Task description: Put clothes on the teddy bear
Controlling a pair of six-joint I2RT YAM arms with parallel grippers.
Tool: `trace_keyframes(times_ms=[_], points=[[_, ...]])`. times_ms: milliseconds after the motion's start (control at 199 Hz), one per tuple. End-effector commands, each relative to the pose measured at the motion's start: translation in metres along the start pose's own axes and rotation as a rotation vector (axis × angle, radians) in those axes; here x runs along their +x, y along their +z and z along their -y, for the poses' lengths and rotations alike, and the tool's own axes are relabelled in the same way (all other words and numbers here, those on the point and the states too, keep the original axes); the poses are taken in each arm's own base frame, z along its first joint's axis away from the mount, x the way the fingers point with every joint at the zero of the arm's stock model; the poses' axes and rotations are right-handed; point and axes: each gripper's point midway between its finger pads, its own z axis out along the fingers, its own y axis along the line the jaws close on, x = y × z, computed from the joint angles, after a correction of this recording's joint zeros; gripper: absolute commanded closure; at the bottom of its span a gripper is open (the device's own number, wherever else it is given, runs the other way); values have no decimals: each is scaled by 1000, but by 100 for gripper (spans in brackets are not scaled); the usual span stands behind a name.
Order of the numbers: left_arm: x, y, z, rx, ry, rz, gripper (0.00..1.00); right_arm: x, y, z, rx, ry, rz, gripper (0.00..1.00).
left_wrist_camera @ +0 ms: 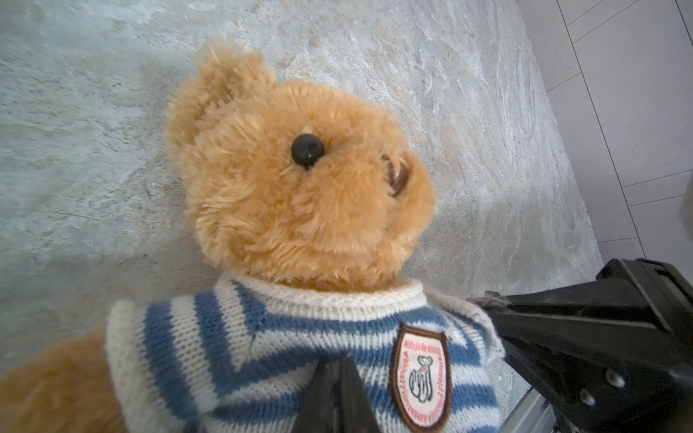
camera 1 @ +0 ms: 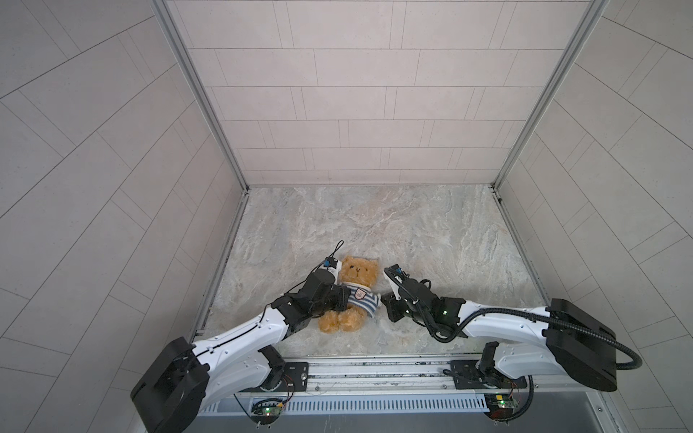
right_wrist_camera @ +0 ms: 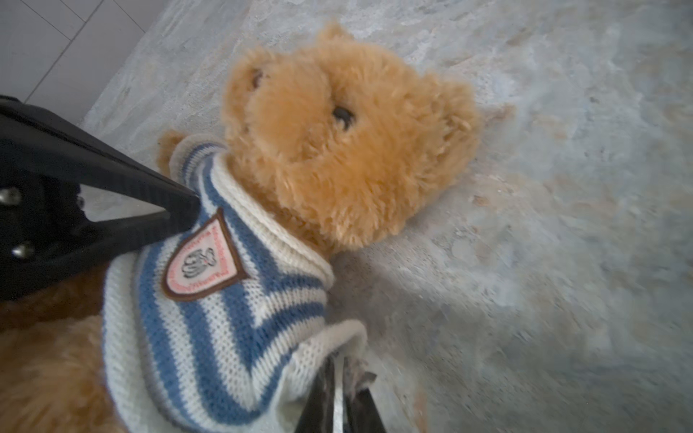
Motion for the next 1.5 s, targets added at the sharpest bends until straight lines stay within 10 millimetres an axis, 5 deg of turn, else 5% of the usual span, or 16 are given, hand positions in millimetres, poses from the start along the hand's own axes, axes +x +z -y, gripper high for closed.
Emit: trace_keyframes(times_ms=[0, 411, 858, 1153, 1500], points=[[20, 2, -12, -23, 15, -65, 91, -17, 4, -32, -105, -43, 13, 86], [24, 2, -14, -6, 11, -61, 92, -10, 16, -86, -219, -98, -46, 74], [37, 8, -35, -28, -35, -72, 94, 33, 1, -52, -96, -39, -134, 74], [42, 10, -37, -26, -44, -75, 94, 49, 3, -47, -65, -45, -207, 80], [51, 8, -41, -21, -69, -93, 94, 35, 21, -54, -57, 5, -180, 68]])
